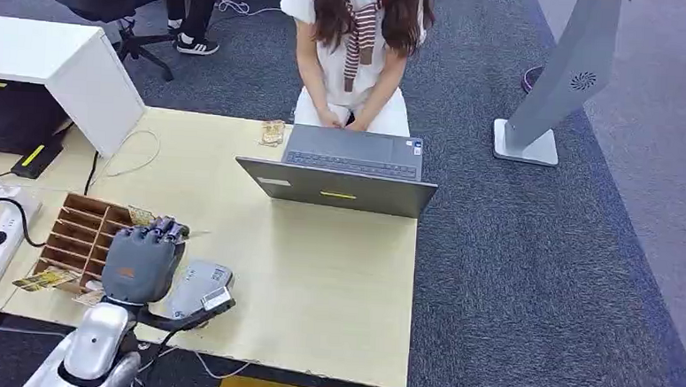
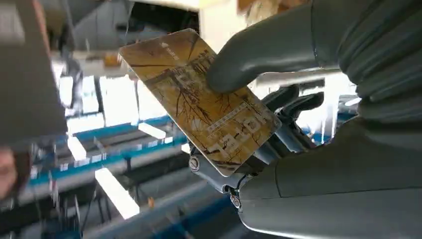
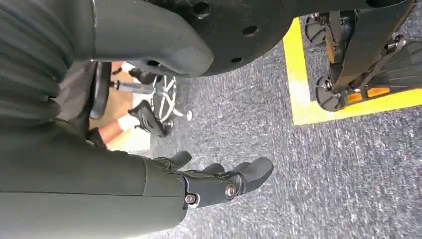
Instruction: Pass the card to the sensor for recognition and then transmit it.
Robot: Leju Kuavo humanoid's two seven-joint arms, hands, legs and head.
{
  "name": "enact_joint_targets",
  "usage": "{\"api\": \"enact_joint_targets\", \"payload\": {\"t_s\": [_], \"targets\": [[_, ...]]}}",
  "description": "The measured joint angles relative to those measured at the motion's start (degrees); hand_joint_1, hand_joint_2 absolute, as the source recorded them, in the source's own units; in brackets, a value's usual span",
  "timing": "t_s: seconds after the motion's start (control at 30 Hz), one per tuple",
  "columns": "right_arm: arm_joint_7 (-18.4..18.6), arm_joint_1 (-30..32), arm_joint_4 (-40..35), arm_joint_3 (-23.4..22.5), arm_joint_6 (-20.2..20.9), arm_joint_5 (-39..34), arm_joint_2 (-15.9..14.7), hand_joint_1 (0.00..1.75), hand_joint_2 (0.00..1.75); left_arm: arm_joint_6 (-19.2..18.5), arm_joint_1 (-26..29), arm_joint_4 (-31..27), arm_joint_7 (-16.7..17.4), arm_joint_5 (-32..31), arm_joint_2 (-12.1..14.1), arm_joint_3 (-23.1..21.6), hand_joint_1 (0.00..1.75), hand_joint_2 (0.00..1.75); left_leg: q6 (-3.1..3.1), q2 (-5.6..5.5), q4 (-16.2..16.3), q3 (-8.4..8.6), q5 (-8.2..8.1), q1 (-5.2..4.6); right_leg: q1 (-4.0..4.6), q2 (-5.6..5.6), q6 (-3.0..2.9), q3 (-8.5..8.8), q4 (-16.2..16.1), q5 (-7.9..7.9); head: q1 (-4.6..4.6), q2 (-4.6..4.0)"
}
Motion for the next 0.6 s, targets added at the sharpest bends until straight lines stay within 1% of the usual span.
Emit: {"api": "enact_joint_targets", "payload": {"t_s": [0.1,0.2,0.27,0.43,0.53,0.6], "targets": [[-0.04,-0.02,0.0,0.77,0.33,1.01,0.0,0.0,1.75,1.35,-3.26,-0.13,-1.6,0.46,0.09,1.29,1.75,1.75,0.03,0.0,0.0,0.01,0.03,0.01,0.0,0.0,0.01,0.0,0.0,0.02,0.0,0.02],[0.04,-0.05,0.02,1.44,0.46,1.95,-0.02,0.0,1.75,1.46,-7.43,-0.04,-2.91,0.59,0.66,2.56,1.75,1.75,0.07,-0.02,0.0,0.0,0.1,0.02,0.02,-0.02,-0.02,-0.01,0.01,0.07,0.02,0.02],[0.17,-0.11,0.04,2.07,0.61,2.38,-0.09,0.0,1.75,1.4,-11.12,0.89,-3.43,-0.41,0.98,3.23,1.75,1.75,0.06,-0.04,0.01,0.0,0.14,0.02,0.03,-0.04,-0.02,-0.02,0.01,0.08,0.02,0.02],[0.2,-0.29,0.07,2.93,1.12,2.91,-0.22,0.0,1.75,-1.23,-22.11,7.66,-3.95,0.33,1.57,4.24,1.75,1.75,0.01,-0.04,0.01,-0.03,0.22,0.03,0.04,-0.04,0.01,-0.02,0.03,0.2,0.0,0.02],[0.2,-0.32,0.07,3.41,1.51,2.99,-0.37,0.0,1.75,-2.6,-26.76,11.9,-3.96,0.09,1.68,4.28,1.75,1.75,0.01,-0.01,0.01,-0.03,0.22,0.03,0.04,-0.01,0.01,-0.03,0.03,0.21,0.04,0.02],[0.31,-0.33,0.09,3.54,1.46,2.99,-0.37,0.0,1.75,-2.67,-28.88,14.23,-3.87,-0.37,1.7,4.28,1.75,1.75,0.01,-0.01,0.02,-0.03,0.22,0.03,0.04,0.0,0.01,-0.03,0.02,0.21,0.02,0.0]]}}
